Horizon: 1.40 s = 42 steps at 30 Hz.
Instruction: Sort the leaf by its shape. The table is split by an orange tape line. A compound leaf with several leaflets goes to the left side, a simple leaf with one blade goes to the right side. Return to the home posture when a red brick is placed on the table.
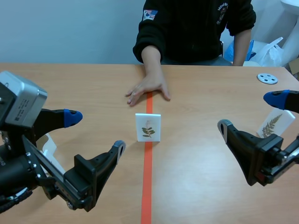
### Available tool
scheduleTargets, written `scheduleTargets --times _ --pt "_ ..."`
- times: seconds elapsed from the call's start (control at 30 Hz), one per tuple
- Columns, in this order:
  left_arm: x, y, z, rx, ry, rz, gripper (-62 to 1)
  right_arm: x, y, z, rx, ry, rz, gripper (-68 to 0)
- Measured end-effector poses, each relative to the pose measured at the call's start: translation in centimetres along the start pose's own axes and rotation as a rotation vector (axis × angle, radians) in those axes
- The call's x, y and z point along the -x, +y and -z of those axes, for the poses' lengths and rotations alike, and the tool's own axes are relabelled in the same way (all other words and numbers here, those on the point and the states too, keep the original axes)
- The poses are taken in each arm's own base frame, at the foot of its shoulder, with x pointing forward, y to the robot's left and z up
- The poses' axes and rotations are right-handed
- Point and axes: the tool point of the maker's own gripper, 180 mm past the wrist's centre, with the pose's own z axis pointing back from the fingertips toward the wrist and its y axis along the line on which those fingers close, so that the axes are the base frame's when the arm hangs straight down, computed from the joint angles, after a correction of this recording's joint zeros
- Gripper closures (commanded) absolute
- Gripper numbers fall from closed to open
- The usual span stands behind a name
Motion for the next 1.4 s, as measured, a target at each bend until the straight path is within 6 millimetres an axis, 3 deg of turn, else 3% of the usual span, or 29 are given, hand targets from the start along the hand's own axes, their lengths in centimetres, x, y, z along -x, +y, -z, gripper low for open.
scheduleTargets --times 0.27,0.57,0.77,0.9,1.17,1.4 --pt "0.0 0.0 0.0 0.0 0.0 0.0 -62.3 3.7 -0.8 2.3 -0.021 0.037 0.054 -67.9" --pt "-0.5 0.0 0.0 0.0 -0.03 0.0 -62.3 7.1 -0.2 7.2 -0.049 0.046 0.107 -67.9" --pt "-0.5 0.0 0.0 0.0 -0.03 0.0 -62.3 9.3 2.1 11.1 -0.105 0.065 0.107 -67.9" --pt "-0.5 0.0 0.0 0.0 -0.03 0.0 -62.3 9.7 3.8 13.2 -0.14 0.058 0.087 -67.9" --pt "-0.5 0.0 0.0 0.0 -0.03 0.0 -62.3 10.1 4.1 16.7 -0.1 0.062 0.119 -67.9" --pt "-0.5 0.0 0.0 0.0 -0.03 0.0 -62.3 10.2 6.1 19.5 -0.109 0.075 0.09 -67.9"
